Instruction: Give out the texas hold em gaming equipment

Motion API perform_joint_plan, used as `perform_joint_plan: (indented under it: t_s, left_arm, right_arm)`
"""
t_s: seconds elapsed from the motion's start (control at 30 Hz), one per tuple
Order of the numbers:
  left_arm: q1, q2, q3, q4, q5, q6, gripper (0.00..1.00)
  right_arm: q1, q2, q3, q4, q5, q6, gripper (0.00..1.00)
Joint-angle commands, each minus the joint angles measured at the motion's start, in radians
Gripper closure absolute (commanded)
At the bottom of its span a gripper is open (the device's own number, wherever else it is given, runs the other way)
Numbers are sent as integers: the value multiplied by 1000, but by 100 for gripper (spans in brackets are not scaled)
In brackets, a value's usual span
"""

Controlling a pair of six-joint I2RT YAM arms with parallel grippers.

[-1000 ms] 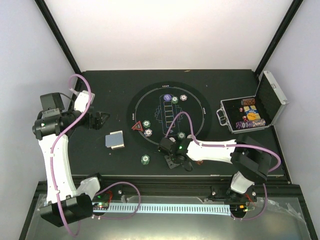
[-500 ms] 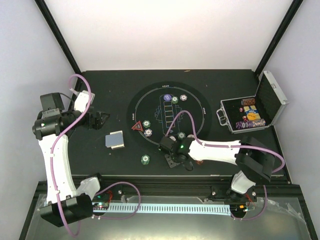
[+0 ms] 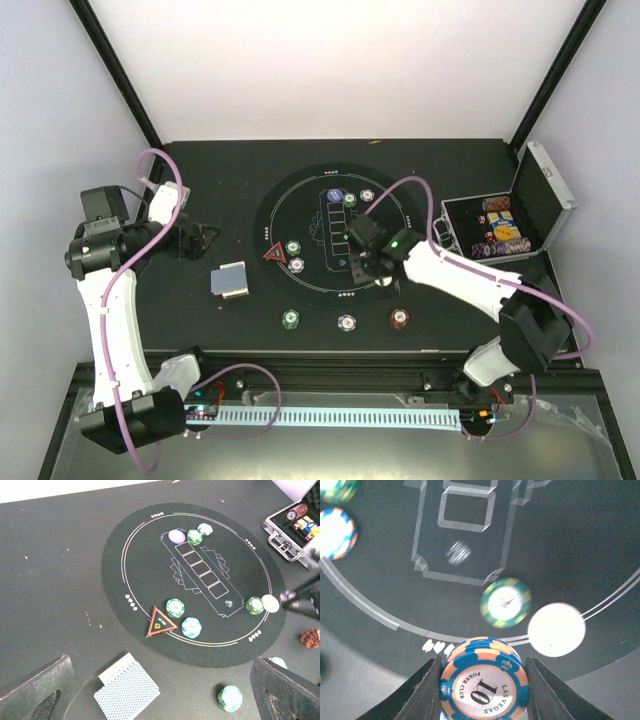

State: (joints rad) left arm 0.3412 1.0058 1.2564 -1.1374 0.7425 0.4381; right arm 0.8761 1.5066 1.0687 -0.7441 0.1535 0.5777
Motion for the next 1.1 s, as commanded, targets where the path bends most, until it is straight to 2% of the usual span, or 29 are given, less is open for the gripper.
perform_joint_plan:
  t_s: [0.0,0.2,0.5,0.83,1.07]
  left_arm:
    - [4,-7,47,-34,23,10,1]
    - [4,-6,63,-37,28,3,1]
    - [4,-3,68,-42,25,7,1]
    - [5,-2,67,-42,20,14,1]
    - [4,0,58,-34,20,14,1]
  right_arm:
    - [-149,46,77,-6,-1,-103,65]
    - [-299,199,153,33,-28,-150,65]
    - [-324,362,192,85,-48,-141,65]
    - [-324,400,134,141,-73,-128,68]
    - [-324,331,28,172,-72,-113,68]
